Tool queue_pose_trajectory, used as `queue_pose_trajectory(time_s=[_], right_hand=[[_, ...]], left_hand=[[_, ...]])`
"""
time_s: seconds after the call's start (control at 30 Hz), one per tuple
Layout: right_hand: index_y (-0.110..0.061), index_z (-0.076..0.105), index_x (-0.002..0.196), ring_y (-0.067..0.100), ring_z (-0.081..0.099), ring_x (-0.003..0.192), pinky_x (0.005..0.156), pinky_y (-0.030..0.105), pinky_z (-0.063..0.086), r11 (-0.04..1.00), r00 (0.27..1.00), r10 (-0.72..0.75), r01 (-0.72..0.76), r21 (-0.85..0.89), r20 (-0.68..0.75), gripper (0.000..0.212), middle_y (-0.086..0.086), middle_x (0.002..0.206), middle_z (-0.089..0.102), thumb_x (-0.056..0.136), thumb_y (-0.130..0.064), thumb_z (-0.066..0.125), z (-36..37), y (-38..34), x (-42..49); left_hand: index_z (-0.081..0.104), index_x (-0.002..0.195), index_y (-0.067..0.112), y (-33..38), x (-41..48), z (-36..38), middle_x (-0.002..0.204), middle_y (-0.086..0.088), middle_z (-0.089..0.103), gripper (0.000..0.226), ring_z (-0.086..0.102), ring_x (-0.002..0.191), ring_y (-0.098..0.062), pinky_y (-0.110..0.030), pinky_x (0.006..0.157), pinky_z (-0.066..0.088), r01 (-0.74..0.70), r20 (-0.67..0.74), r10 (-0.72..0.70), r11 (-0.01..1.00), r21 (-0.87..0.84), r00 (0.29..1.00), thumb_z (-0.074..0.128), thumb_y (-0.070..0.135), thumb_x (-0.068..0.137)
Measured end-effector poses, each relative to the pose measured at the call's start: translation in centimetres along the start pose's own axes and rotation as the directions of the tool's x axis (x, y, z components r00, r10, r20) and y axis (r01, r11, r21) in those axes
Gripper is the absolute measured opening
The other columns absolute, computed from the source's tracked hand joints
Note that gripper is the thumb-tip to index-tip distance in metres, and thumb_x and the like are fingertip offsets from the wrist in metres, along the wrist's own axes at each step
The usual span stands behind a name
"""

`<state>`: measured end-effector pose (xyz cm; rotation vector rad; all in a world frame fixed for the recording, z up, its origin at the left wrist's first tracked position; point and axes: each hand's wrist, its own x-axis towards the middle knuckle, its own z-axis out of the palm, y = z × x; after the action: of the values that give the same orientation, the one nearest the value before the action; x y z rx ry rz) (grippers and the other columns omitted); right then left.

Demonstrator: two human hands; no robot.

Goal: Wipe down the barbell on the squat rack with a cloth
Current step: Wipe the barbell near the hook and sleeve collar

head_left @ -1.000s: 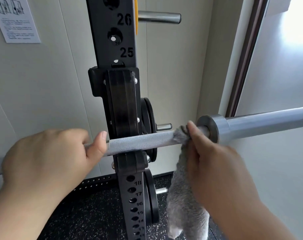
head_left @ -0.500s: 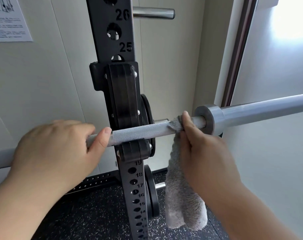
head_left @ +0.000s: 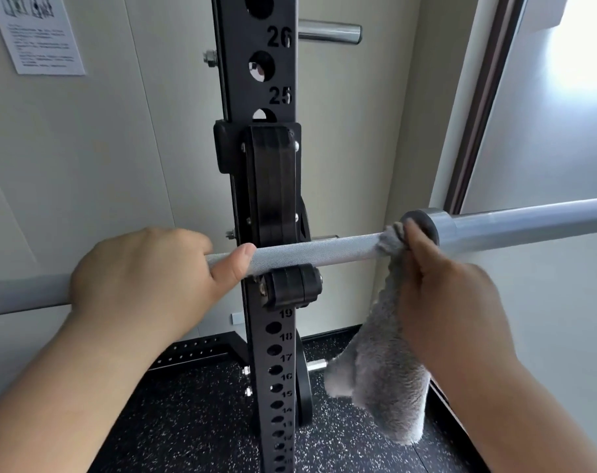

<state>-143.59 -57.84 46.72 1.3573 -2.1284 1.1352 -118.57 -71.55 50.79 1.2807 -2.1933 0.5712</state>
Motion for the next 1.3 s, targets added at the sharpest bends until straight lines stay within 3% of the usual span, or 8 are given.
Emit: queue_pose_trajectory(time_s=[0.27,0.37,0.53,0.7,0.83,1.0,1.13,1.3], right_hand=[[-0.036,0.049,0.151,0.044,0.061,0.072,0.060,0.039,0.043,0.998,0.998,0.058,-0.058,-0.006,0.005,0.048,0.021,0.080,0.070,0.104,-0.030,0.052,0.2,-0.3,0.2],[-0.028,0.047,0.153,0.039,0.057,0.055,0.052,0.038,0.048,0.997,0.997,-0.079,0.079,-0.018,0.017,0.057,0.017,0.067,0.068,0.099,-0.021,0.062,1.0,-2.0,-1.1],[-0.033,0.057,0.138,0.042,0.056,0.062,0.054,0.037,0.042,0.997,1.000,0.010,-0.011,-0.072,-0.024,0.039,0.014,0.069,0.063,0.101,-0.022,0.056,-0.2,-0.1,0.6],[-0.036,0.065,0.136,0.034,0.062,0.052,0.043,0.034,0.049,0.979,0.982,-0.178,0.171,-0.109,-0.058,0.040,0.005,0.066,0.071,0.096,-0.034,0.069,0.5,-1.9,-0.3],[-0.035,0.071,0.128,0.034,0.070,0.070,0.054,0.036,0.054,0.969,0.958,-0.200,0.162,-0.185,-0.207,0.033,-0.003,0.104,0.072,0.095,-0.029,0.071,-1.3,-0.8,1.3],[-0.028,0.064,0.108,0.037,0.065,0.064,0.050,0.033,0.043,0.966,0.958,-0.147,0.086,-0.244,-0.246,0.011,-0.002,0.088,0.068,0.097,-0.032,0.068,-1.8,-1.8,2.2],[-0.021,0.063,0.084,0.035,0.060,0.055,0.047,0.029,0.036,0.887,0.988,-0.107,0.044,-0.460,-0.111,0.012,0.000,0.077,0.059,0.088,-0.014,0.072,-1.5,-2.4,2.7],[-0.021,0.069,0.093,0.032,0.060,0.059,0.047,0.027,0.029,0.848,0.976,-0.216,0.184,-0.497,-0.007,0.029,-0.001,0.096,0.057,0.072,-0.001,0.073,-0.7,-2.5,2.4]], left_hand=[[0.025,0.054,0.022,0.4,-1.0,-0.2,0.048,0.004,0.024,0.067,0.032,0.040,-0.020,-0.026,0.052,0.031,-0.062,-0.227,0.037,0.992,-0.106,0.973,0.032,0.074,0.094],[0.023,0.058,0.022,0.3,-1.2,-0.3,0.052,0.004,0.021,0.066,0.031,0.044,-0.022,-0.028,0.052,0.027,-0.067,-0.251,0.036,0.991,-0.118,0.967,0.032,0.073,0.098],[0.027,0.058,0.020,0.2,-1.3,-0.2,0.052,0.003,0.024,0.068,0.033,0.046,-0.024,-0.031,0.050,0.029,-0.066,-0.188,0.039,0.988,-0.139,0.981,0.034,0.074,0.099],[0.028,0.057,0.021,0.0,-1.1,0.1,0.049,0.004,0.030,0.067,0.037,0.044,-0.025,-0.034,0.048,0.040,-0.089,-0.162,0.064,0.985,-0.149,0.985,0.027,0.075,0.097],[0.036,0.052,0.024,-1.7,0.0,0.6,0.041,0.006,0.036,0.073,0.042,0.039,-0.021,-0.038,0.049,0.049,-0.095,-0.107,0.075,0.976,-0.195,0.991,0.027,0.085,0.090],[0.064,0.065,0.031,-3.2,1.7,0.8,0.040,0.003,0.054,0.098,0.058,0.041,-0.018,-0.039,0.056,0.058,0.022,0.214,0.013,0.987,-0.160,0.977,-0.006,0.099,0.074],[0.051,0.055,0.024,-2.4,1.3,1.0,0.032,0.000,0.029,0.091,0.045,0.032,-0.021,-0.038,0.048,0.050,-0.010,0.137,0.029,0.990,-0.138,0.990,-0.004,0.091,0.082],[0.030,0.042,0.018,-2.3,1.0,1.4,0.033,-0.001,0.030,0.086,0.041,0.031,-0.025,-0.041,0.046,0.050,0.002,0.058,0.008,0.984,-0.177,0.998,0.008,0.085,0.090]])
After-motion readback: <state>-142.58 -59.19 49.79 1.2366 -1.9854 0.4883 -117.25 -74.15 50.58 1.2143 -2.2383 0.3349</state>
